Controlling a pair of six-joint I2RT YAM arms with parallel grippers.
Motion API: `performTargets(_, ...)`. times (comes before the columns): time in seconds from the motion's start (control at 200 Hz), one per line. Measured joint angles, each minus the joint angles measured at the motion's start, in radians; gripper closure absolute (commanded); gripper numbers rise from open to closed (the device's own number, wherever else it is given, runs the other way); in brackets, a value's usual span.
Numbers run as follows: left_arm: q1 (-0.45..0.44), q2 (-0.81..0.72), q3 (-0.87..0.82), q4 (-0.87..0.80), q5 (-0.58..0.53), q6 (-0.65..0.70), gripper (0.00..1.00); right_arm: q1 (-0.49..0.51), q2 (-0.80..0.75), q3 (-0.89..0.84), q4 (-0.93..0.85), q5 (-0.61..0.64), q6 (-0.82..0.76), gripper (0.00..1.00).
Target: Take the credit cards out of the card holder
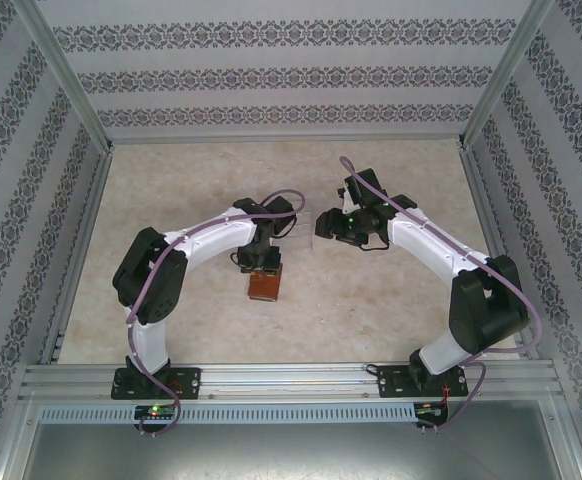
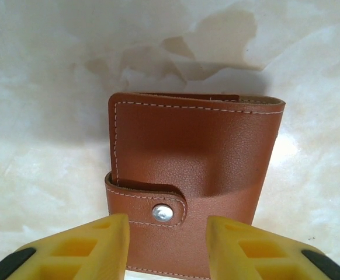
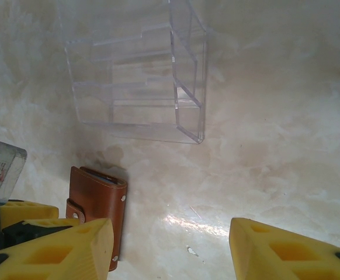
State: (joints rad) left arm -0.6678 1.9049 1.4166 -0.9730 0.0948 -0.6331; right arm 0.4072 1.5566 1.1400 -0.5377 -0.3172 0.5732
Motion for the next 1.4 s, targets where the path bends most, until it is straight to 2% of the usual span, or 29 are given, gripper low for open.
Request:
performTargets(0.48,0.0,0.02,-0.056,0.016,0.032,0.001,0.68,0.0,0.0,-0.017,0.003,-0.007,0.0,0.46)
performTargets(0.754,0.0,0.021,-0.042,0.006,0.016,0.02,0.61,0.0,0.0,-0.036,0.003,-0.006,0.004,0.46)
performTargets(1.109,0.0,0.032,-0.002,0.001,0.006,0.042,0.61,0.0,0.0,-0.036,0.004,-0.006,0.004,0.46)
performTargets(1.399,0.002,0.063,-0.003,0.003,0.006,0.058,0.75,0.001,0.002,-0.036,0.004,-0.006,0.008,0.47)
